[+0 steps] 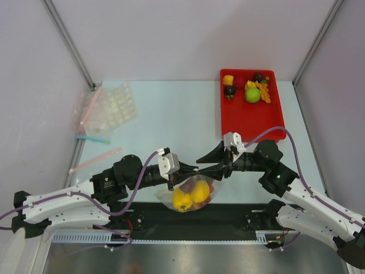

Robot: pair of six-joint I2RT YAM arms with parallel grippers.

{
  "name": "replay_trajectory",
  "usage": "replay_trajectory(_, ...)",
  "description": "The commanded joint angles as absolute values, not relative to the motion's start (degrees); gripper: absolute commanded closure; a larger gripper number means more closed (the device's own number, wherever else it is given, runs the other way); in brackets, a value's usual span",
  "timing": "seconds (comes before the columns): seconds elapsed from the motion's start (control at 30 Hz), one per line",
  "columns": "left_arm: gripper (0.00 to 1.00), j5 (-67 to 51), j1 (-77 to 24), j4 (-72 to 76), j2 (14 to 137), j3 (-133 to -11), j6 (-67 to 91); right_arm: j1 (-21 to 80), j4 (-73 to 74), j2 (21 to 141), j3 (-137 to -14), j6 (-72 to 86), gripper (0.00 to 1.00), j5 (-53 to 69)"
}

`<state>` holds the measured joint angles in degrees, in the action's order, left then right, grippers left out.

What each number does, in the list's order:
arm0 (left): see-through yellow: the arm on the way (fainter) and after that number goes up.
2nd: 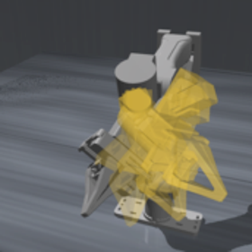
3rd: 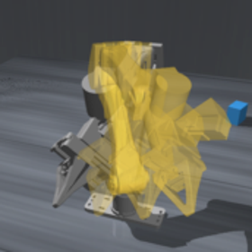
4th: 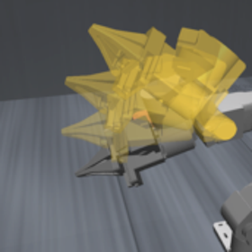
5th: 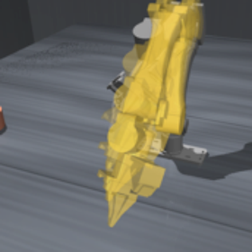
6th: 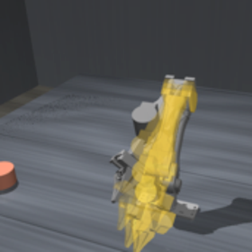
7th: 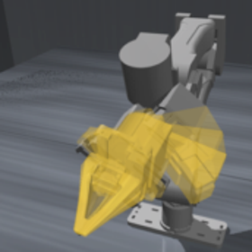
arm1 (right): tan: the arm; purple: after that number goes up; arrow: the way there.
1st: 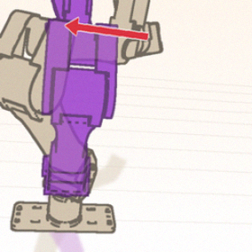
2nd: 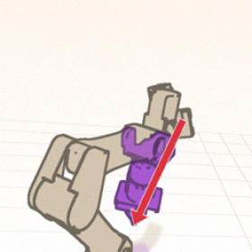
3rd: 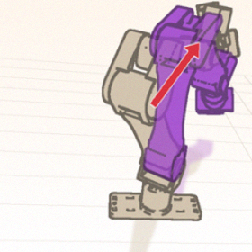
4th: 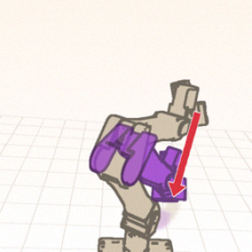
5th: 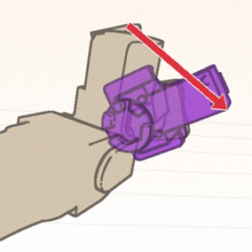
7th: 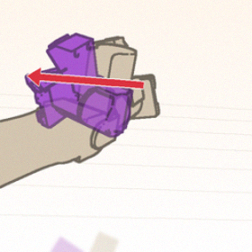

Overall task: Place the food in the zip-top bag and seal the zipper
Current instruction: Zip the zipper food storage bag at the center of the board.

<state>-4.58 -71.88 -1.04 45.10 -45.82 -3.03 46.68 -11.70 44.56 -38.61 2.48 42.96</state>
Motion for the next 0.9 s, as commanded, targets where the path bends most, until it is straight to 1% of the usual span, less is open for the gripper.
replay_trajectory(0.0, 1.00, -2.55, -71.63, 3.43, 44.12, -47.02, -2.81, 48.34, -12.48, 45.17, -40.43, 0.62, 0.54, 46.06)
replay_trajectory(0.03, 1.00, -2.55, -71.63, 3.43, 44.12, -47.02, -2.64, 48.51, -12.13, 45.44, -40.52, 0.44, 0.55, 45.97)
replay_trajectory(0.07, 1.00, -2.46, -71.63, 3.43, 43.86, -47.02, -2.55, 48.60, -12.13, 45.53, -40.60, 0.35, 0.60, 45.79)
replay_trajectory(0.1, 0.99, -2.29, -71.63, 3.43, 43.94, -47.02, -2.46, 48.60, -11.69, 45.79, -40.69, 0.26, 0.79, 45.70)
replay_trajectory(0.17, 0.98, -2.20, -71.63, 3.51, 43.77, -46.93, -2.46, 48.69, -11.34, 45.97, -41.31, 0.18, 0.93, 45.70)
replay_trajectory(0.2, 0.92, -2.02, -71.63, 3.60, 43.60, -46.85, -2.55, 48.69, -11.34, 46.05, -41.31, 0.35, 1.00, 45.70)
replay_trajectory(0.33, 0.77, -1.85, -71.63, 3.52, 43.94, -46.93, -2.55, 48.78, -11.60, 45.79, -41.13, 0.53, 1.00, 45.88)
replay_trajectory(0.4, 0.75, -1.76, -71.63, 3.25, 44.21, -47.02, -2.55, 48.78, -11.78, 45.62, -40.96, 0.53, 1.00, 45.79)
replay_trajectory(0.47, 0.76, -1.76, -71.72, 3.08, 44.56, -47.28, -2.55, 48.78, -11.86, 45.44, -40.87, 0.61, 1.00, 45.88)
replay_trajectory(0.5, 0.77, -1.84, -71.63, 3.08, 44.56, -47.29, -2.55, 48.78, -11.95, 45.18, -40.78, 0.53, 1.00, 46.05)
replay_trajectory(0.6, 0.88, -1.76, -71.63, 3.08, 44.39, -47.29, -2.55, 48.78, -11.95, 44.83, -40.52, 0.26, 1.00, 46.40)
replay_trajectory(0.63, 0.97, -1.67, -71.63, 3.08, 44.38, -47.20, -2.55, 48.87, -12.13, 44.74, -40.43, 0.26, 0.96, 46.58)
replay_trajectory(0.67, 1.00, -1.23, -71.63, 3.16, 44.21, -47.11, -2.55, 48.78, -12.22, 44.74, -40.43, 0.18, 0.91, 47.02)
replay_trajectory(0.7, 1.00, -1.14, -71.63, 3.25, 44.12, -47.11, -2.55, 48.69, -12.39, 44.56, -40.34, 0.18, 0.82, 47.28)
replay_trajectory(0.73, 1.00, -1.23, -71.63, 3.34, 44.03, -46.94, -2.55, 48.78, -12.39, 44.73, -40.25, 0.18, 0.78, 47.46)
replay_trajectory(0.8, 1.00, -1.23, -71.63, 3.43, 43.86, -46.93, -2.37, 48.78, -12.30, 44.74, -40.25, 0.18, 0.73, 47.37)
replay_trajectory(0.87, 1.00, -1.14, -71.63, 3.43, 43.94, -46.93, -2.37, 48.78, -12.30, 45.00, -40.25, 0.18, 0.72, 47.46)
